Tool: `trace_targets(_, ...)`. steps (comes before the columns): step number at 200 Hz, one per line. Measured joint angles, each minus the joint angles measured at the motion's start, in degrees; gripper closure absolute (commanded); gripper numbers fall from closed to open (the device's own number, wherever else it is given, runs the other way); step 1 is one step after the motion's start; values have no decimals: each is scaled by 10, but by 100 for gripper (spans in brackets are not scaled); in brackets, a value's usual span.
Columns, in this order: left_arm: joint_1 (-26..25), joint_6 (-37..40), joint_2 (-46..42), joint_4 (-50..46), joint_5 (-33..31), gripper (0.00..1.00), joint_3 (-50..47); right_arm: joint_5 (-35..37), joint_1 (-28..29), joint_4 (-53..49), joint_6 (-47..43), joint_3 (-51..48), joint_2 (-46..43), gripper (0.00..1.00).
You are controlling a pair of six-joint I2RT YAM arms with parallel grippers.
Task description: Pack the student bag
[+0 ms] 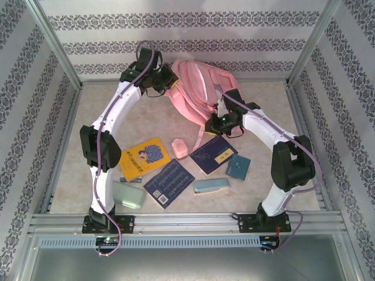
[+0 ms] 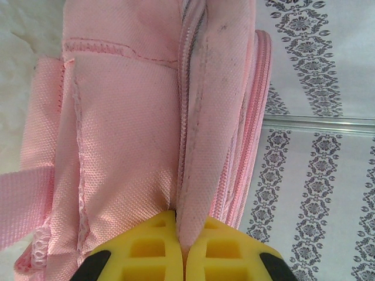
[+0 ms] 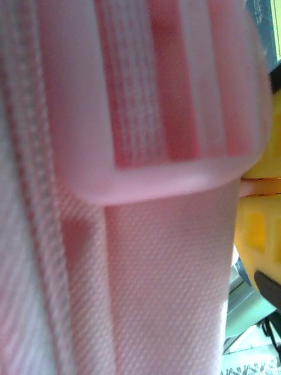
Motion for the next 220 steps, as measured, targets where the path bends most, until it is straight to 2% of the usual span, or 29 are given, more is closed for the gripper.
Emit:
trace_targets(54, -2, 2, -9, 1, -3, 100, -26, -1, 10, -13, 1, 33, 0, 100)
trace_targets(90, -5, 2, -19, 9, -6, 100, -44, -15, 36, -27, 19, 126, 16, 100)
trace_targets(129, -12, 1, -32, 33, -23, 100, -68, -30, 60, -58, 58, 238, 76, 100)
trace_targets(176, -25, -10, -89, 75, -95, 100, -159, -43, 73, -122, 86, 343, 142, 100)
trace_targets(220, -52, -61, -252, 130, -228, 100, -337, -77, 87, -152, 77, 429, 166, 100)
